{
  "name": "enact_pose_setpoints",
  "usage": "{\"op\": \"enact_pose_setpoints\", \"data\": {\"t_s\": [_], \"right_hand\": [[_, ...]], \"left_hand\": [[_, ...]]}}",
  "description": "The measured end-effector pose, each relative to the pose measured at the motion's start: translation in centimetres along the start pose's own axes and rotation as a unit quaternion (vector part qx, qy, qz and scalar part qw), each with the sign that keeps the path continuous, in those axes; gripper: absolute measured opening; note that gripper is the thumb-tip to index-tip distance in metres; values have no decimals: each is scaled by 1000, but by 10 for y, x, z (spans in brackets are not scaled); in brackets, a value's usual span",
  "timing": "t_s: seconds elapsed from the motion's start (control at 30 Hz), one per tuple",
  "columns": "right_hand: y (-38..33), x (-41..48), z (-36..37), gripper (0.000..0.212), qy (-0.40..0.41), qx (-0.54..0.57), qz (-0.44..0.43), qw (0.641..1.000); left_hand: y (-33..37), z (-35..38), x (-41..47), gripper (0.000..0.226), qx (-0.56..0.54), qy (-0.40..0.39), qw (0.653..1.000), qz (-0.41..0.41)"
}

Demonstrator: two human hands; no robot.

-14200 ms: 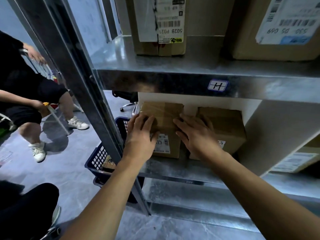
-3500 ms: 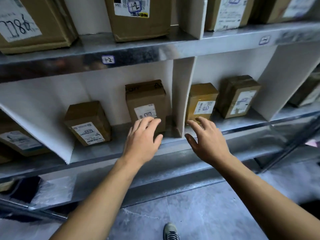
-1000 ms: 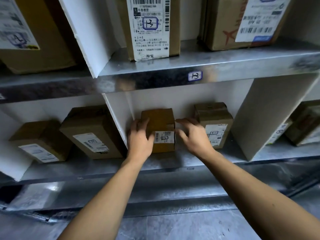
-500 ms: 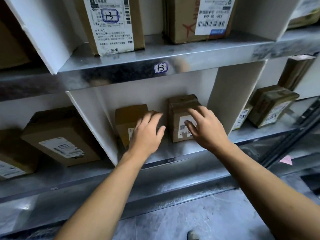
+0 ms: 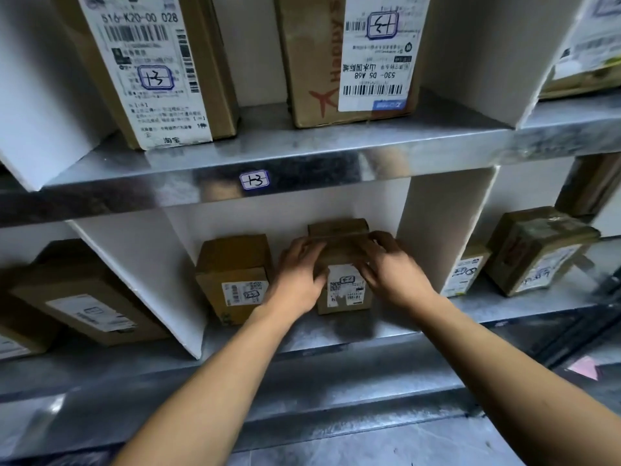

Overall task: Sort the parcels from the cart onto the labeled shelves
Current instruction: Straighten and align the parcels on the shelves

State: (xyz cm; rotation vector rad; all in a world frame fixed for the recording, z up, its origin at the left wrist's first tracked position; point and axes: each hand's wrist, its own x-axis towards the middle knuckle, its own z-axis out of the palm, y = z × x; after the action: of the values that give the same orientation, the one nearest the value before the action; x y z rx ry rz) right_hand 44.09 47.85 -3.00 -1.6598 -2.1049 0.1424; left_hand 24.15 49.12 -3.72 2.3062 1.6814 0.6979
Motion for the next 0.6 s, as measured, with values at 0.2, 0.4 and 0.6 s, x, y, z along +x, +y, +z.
{"op": "enact_pose_setpoints", "data": {"t_s": [0.2, 0.4, 0.6], "right_hand": [[19, 5, 18, 39, 45, 108, -29, 993], [33, 2, 18, 36, 47, 162, -13, 986], [40, -2, 12, 31, 46, 177, -7, 983]], "left_hand": [[2, 14, 3, 50, -56, 20, 997, -54], [15, 23, 3, 47, -80, 46, 994, -61], [28, 30, 0, 46, -57, 63, 994, -65]]}}
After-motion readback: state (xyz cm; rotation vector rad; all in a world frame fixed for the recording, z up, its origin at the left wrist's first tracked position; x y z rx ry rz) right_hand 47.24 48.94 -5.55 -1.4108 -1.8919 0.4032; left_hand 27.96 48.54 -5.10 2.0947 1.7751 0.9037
